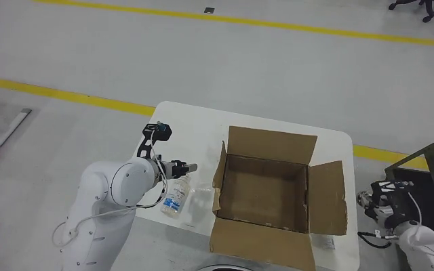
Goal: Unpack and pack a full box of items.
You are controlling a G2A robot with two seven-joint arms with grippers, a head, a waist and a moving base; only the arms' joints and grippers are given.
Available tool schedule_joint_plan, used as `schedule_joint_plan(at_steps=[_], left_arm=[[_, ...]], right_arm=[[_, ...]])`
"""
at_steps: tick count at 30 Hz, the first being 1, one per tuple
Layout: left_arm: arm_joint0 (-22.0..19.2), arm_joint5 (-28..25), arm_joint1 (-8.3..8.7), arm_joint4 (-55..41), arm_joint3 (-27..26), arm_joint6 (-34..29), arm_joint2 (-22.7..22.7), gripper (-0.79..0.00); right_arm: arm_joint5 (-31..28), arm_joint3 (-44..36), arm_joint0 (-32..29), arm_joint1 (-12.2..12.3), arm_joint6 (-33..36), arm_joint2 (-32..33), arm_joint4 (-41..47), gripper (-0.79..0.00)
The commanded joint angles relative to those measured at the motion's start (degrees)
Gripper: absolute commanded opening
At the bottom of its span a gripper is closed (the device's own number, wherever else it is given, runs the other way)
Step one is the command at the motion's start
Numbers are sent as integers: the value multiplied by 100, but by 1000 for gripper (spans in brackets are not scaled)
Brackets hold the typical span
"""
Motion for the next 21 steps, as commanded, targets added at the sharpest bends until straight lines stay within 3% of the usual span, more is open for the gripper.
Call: schedule_joint_plan(at_steps=[1, 12, 21], left_arm=[[0, 0, 0, 0, 0, 0, 0, 0], [0, 0, 0, 0, 0, 0, 0, 0], [0, 0, 0, 0, 0, 0, 0, 0]], right_arm=[[-14, 173, -26, 3, 42, -111, -95, -785], [-72, 1300, 295, 28, 58, -825, -619, -785], [-272, 1610, 518, 73, 227, -1023, -681, -785]])
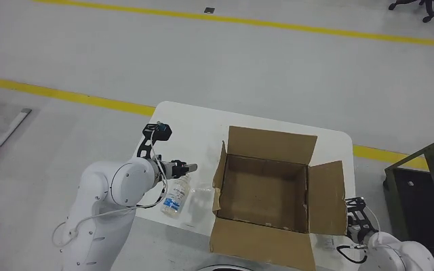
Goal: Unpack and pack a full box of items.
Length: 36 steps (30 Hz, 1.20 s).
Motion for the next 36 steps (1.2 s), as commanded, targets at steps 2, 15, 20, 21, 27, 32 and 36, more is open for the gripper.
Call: schedule_joint_plan(at_steps=[2, 15, 20, 21, 27, 32, 36], left_arm=[[0, 0, 0, 0, 0, 0, 0, 0], [0, 0, 0, 0, 0, 0, 0, 0], [0, 0, 0, 0, 0, 0, 0, 0], [0, 0, 0, 0, 0, 0, 0, 0], [0, 0, 0, 0, 0, 0, 0, 0], [0, 0, 0, 0, 0, 0, 0, 0], [0, 0, 0, 0, 0, 0, 0, 0]], right_arm=[[-91, 16, 14, 17, 87, -29, 7, -785], [-115, 16, -69, 58, 131, -149, 2, -785], [-112, 85, -26, 77, 134, -202, -48, -693], [-108, 102, -14, 81, 141, -212, -58, -650], [-122, 135, 31, 105, 152, -247, -67, -529], [-117, 155, 60, 126, 172, -250, -59, -468], [-45, 43, 72, 147, 101, -103, 48, -462]])
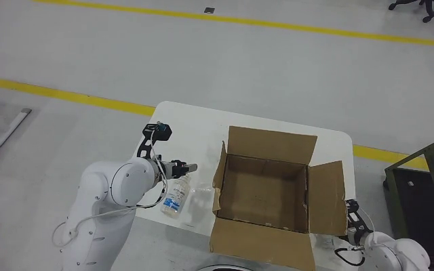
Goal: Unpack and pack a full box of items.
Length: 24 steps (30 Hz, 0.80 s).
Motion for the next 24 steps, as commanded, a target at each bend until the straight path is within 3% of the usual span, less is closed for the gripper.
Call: schedule_joint_plan(at_steps=[1, 2, 5, 10, 13, 24], left_arm=[[0, 0, 0, 0, 0, 0, 0, 0], [0, 0, 0, 0, 0, 0, 0, 0], [0, 0, 0, 0, 0, 0, 0, 0], [0, 0, 0, 0, 0, 0, 0, 0], [0, 0, 0, 0, 0, 0, 0, 0], [0, 0, 0, 0, 0, 0, 0, 0]], right_arm=[[71, -114, -9, 11, -88, 145, 103, -471], [112, -220, -14, 15, -216, 253, 193, -489], [441, -609, -109, 9, -1152, 673, 323, -785], [691, -1101, -392, -53, -3218, 1025, 404, -785], [802, -1236, -439, -92, -3981, 1004, 484, -785], [927, -1529, -151, -109, -4160, 733, 435, -785]])
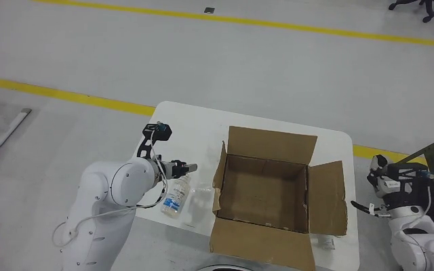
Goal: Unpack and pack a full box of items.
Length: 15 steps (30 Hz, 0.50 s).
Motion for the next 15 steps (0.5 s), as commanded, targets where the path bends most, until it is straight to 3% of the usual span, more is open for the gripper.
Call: schedule_joint_plan(at_steps=[1, 5, 10, 15], left_arm=[[0, 0, 0, 0, 0, 0, 0, 0], [76, -71, 3, -15, 29, 149, 9, 0], [337, -581, 79, 995, 230, 38, 275, 0], [503, -1103, 134, 1357, 828, 0, 461, 0]], right_arm=[[-4, 2, -3, 0, -3, 3, 0, -785], [-4, 2, -3, 0, -3, 3, 0, -785], [-4, 2, -3, 0, -3, 3, 0, -785], [-4, 2, -3, 0, -3, 3, 0, -785]])
